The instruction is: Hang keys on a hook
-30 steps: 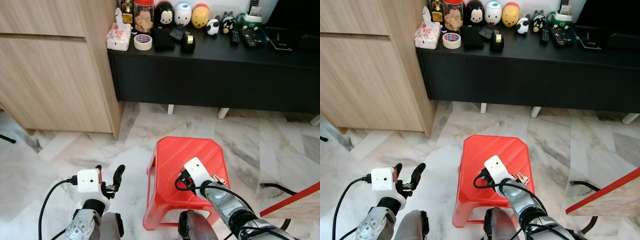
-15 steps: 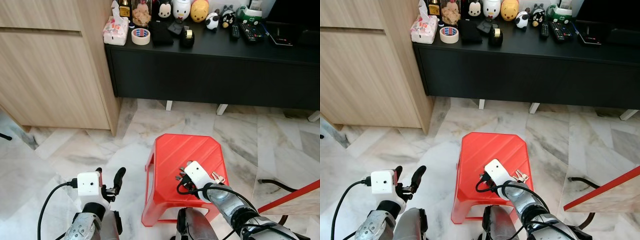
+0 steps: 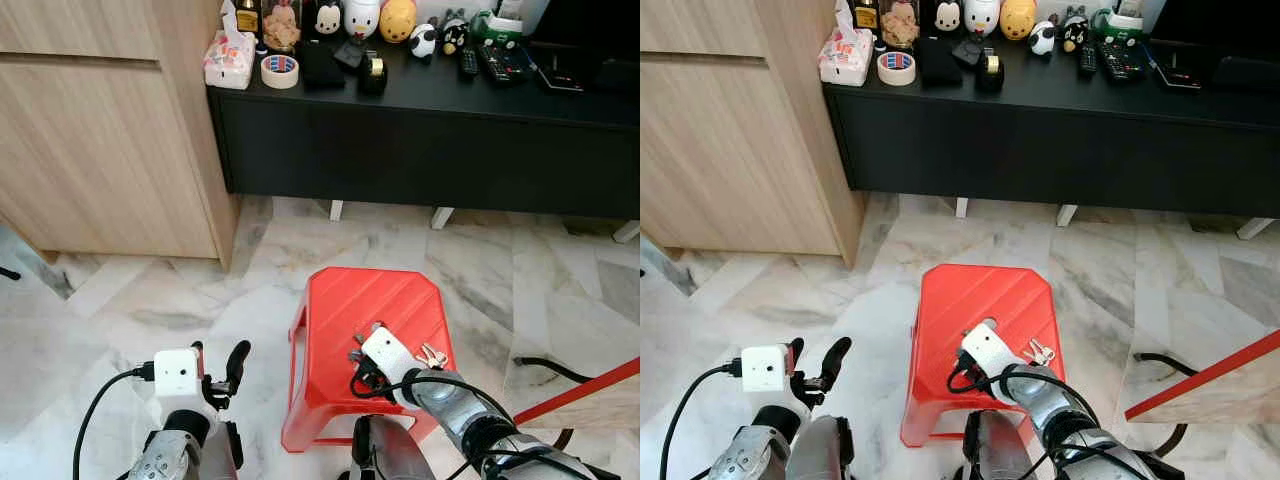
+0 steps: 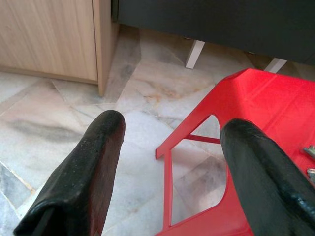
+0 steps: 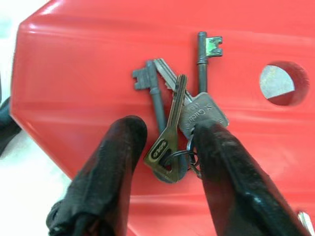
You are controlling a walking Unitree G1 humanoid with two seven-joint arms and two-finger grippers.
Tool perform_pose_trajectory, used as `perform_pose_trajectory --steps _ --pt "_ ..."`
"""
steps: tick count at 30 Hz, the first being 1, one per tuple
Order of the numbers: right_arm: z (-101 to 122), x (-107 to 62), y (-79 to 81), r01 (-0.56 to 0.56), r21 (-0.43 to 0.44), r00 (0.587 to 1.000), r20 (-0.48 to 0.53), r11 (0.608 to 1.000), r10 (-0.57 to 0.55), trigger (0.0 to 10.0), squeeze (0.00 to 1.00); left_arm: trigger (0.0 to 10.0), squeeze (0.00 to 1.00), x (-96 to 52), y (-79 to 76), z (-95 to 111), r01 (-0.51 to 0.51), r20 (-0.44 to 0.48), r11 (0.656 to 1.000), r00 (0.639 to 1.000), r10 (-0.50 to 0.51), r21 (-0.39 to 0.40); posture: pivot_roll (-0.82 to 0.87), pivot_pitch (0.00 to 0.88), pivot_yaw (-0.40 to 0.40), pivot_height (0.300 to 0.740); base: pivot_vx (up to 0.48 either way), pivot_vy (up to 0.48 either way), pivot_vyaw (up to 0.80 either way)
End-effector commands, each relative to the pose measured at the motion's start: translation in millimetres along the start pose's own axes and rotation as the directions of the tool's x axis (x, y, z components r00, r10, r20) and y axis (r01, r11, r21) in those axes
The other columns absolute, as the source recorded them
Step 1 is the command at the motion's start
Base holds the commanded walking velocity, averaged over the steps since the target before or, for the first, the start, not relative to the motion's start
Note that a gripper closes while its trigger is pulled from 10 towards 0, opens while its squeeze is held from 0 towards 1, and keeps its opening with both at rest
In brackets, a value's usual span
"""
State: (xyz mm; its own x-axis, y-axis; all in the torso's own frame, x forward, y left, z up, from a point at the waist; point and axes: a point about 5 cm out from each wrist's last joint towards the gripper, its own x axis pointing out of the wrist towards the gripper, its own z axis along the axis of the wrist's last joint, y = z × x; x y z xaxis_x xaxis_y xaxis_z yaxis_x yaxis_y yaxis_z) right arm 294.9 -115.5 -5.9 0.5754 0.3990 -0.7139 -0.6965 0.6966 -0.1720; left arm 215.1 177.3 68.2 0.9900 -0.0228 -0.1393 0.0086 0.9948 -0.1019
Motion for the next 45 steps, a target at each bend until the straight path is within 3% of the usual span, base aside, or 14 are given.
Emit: perform_pose_trajectory --steps 1,15,26,33,39,45 --pt "-19 0.8 13.1 -0.055 0.008 0.996 -0.07 0.998 0.056 0.0 0.0 10.0 0.0 -1.4 -2.0 0 0.005 -0.006 1.0 1.0 -0.005 0.005 0.08 0.218 -0.135 0.626 0.0 0.0 0.0" --pt "-18 -1.1 5.6 -0.01 0.014 0.998 -0.059 1.0 0.011 0.0 0.0 10.0 0.0 0.4 -1.4 -1 0.0 -0.009 1.0 1.0 0.001 0.013 0.07 0.216 -0.133 0.626 0.0 0.0 0.0" --pt "-14 -2.8 -3.3 0.069 0.067 0.997 -0.02 0.995 -0.068 0.0 0.0 10.0 0.0 1.8 -1.7 -1 -0.002 -0.009 1.0 1.0 0.002 0.015 0.07 0.213 -0.132 0.626 0.0 0.0 0.0" --pt "-4 -7.2 -19.7 0.157 0.136 0.985 0.045 0.978 -0.165 0.0 0.0 10.0 0.0 5.5 -2.0 -2 -0.002 -0.01 1.0 1.0 0.002 0.017 0.06 0.202 -0.133 0.626 0.0 0.0 0.0" --pt "12 -15.5 -40.3 0.256 0.261 0.938 0.167 0.931 -0.305 0.0 0.0 10.0 0.0 10.7 -2.3 -1 -0.002 -0.004 1.0 1.0 0.002 0.017 0.05 0.183 -0.133 0.626 0.0 0.0 0.0" --pt "18 -18.5 -40.7 0.249 0.335 0.908 0.246 0.909 -0.339 0.0 0.0 10.0 0.0 16.9 -4.1 -1 0.005 0.003 1.0 1.0 -0.005 0.015 0.04 0.162 -0.131 0.626 0.0 0.0 0.0"
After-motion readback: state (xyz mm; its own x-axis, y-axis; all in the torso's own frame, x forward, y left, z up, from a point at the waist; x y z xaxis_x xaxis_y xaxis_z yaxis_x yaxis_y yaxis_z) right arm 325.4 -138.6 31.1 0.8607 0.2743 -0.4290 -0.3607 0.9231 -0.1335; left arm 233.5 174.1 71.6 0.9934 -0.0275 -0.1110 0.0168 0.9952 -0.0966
